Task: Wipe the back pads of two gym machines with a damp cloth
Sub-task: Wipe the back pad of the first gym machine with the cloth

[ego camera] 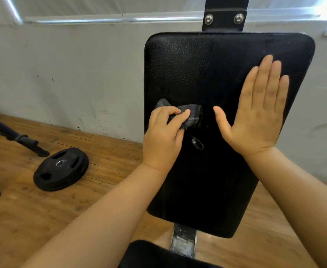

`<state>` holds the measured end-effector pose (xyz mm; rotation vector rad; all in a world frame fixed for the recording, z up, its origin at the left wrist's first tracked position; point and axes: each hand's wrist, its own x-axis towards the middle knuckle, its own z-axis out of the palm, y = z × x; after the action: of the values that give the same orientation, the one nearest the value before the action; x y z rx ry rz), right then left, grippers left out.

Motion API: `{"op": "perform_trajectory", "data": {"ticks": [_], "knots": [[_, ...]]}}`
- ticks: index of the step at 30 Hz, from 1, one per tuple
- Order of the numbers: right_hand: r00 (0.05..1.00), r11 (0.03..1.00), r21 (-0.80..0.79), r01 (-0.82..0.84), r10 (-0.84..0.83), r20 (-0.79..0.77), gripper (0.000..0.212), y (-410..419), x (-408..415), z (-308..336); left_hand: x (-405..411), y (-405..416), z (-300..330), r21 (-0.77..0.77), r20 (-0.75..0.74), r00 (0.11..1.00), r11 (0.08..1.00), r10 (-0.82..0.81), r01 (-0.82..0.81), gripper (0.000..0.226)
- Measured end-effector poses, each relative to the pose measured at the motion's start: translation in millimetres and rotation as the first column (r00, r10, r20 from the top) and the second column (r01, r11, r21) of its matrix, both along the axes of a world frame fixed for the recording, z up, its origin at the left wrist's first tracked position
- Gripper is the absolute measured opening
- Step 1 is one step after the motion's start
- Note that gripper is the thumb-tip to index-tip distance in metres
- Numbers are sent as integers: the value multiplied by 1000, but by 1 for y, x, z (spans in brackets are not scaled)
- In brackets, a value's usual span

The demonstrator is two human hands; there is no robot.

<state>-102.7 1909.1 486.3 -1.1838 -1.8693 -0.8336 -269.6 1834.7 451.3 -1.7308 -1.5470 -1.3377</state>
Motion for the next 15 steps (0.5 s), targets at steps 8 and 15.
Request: {"op": "perform_trajectory", "data": {"ticks": [8, 15], "knots": [[991, 993, -59, -99, 104, 86, 73, -18, -6, -61, -11, -13, -25, -81, -131, 991, 997, -4, -7, 34], [992, 995, -39, -90, 93, 85, 72, -16, -7, -63, -9, -5, -4, -40, -61, 998, 999, -31, 29, 30]]}}
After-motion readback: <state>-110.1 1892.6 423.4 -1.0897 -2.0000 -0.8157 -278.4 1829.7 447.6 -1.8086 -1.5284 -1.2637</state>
